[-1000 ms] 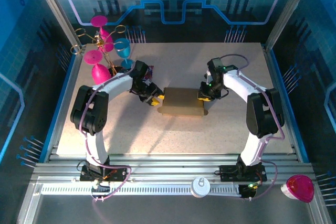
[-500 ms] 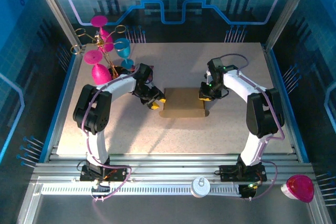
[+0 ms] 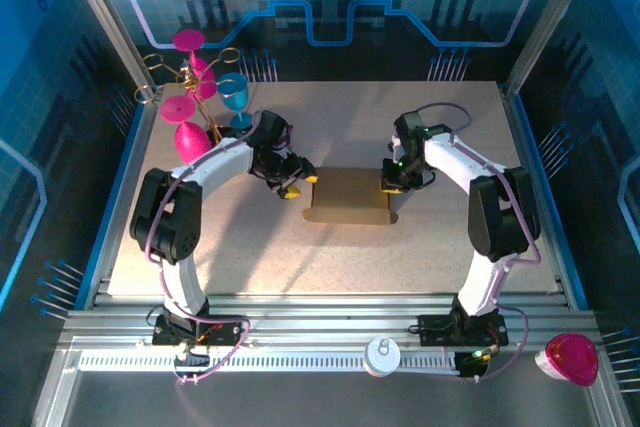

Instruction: Fold the paper box

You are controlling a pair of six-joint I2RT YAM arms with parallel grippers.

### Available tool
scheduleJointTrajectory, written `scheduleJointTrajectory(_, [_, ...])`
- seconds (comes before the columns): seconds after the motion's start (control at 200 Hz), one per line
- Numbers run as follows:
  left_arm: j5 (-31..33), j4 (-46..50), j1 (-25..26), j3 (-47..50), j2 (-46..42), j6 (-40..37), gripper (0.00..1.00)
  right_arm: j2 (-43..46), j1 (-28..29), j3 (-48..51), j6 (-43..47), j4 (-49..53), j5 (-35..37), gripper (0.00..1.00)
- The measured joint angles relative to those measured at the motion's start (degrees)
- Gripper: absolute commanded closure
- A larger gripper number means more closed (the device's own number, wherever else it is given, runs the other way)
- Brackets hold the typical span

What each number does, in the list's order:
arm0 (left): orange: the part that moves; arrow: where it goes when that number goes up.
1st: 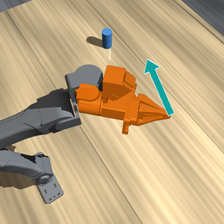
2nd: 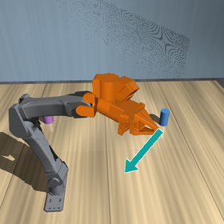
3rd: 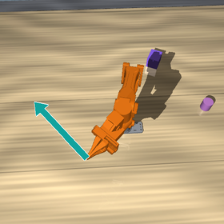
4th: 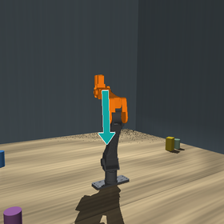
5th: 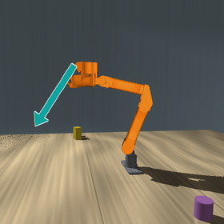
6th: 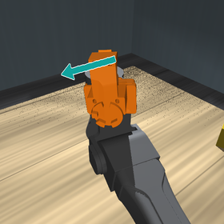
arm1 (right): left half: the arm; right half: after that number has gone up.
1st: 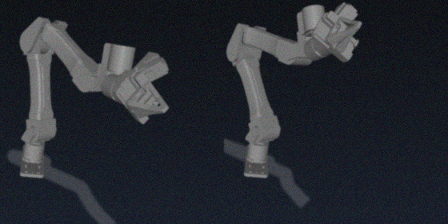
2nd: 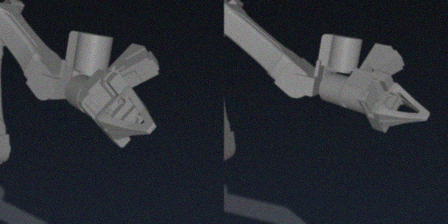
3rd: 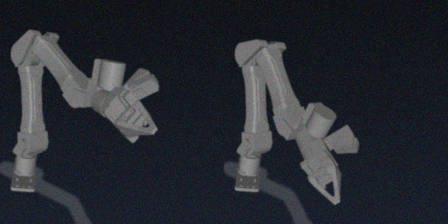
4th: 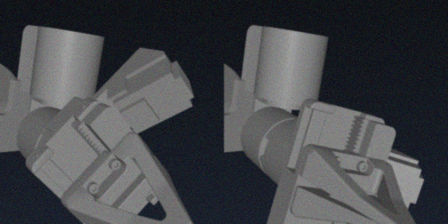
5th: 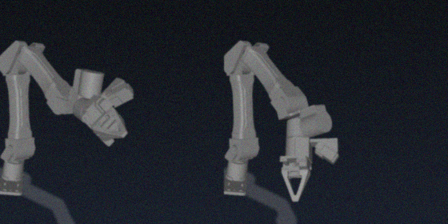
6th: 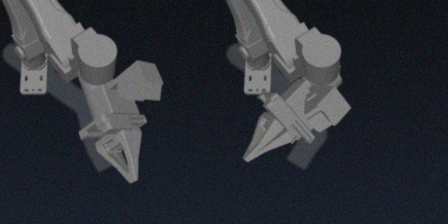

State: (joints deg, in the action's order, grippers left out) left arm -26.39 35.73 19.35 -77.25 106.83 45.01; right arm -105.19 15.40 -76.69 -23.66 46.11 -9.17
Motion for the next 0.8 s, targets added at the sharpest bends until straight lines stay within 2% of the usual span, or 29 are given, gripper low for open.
scheduleJointTrajectory(0.39, [-0.5,-2.3,1.2,-0.2,5.9,-2.1,0.46,-0.6,1.4,-0.2,1.3,1.1,1.3,0.84])
scheduleJointTrajectory(0.515, [-0.9,-4.7,1.6,0.6,5.9,-2.1,0.51,-0.6,1.4,-0.4,1.7,1.4,1.1,0.82])
scheduleJointTrajectory(0.63, [-1.2,-5.4,1.6,1.9,5.9,-2.8,0.58,-0.6,1.4,-0.6,2.4,1.4,0.2,0.74])
scheduleJointTrajectory(0.8, [-1.7,-7.0,1.4,3.4,5.7,-3.7,0.61,0.5,-0.2,-0.7,3.5,1.4,-2.2,0.57])
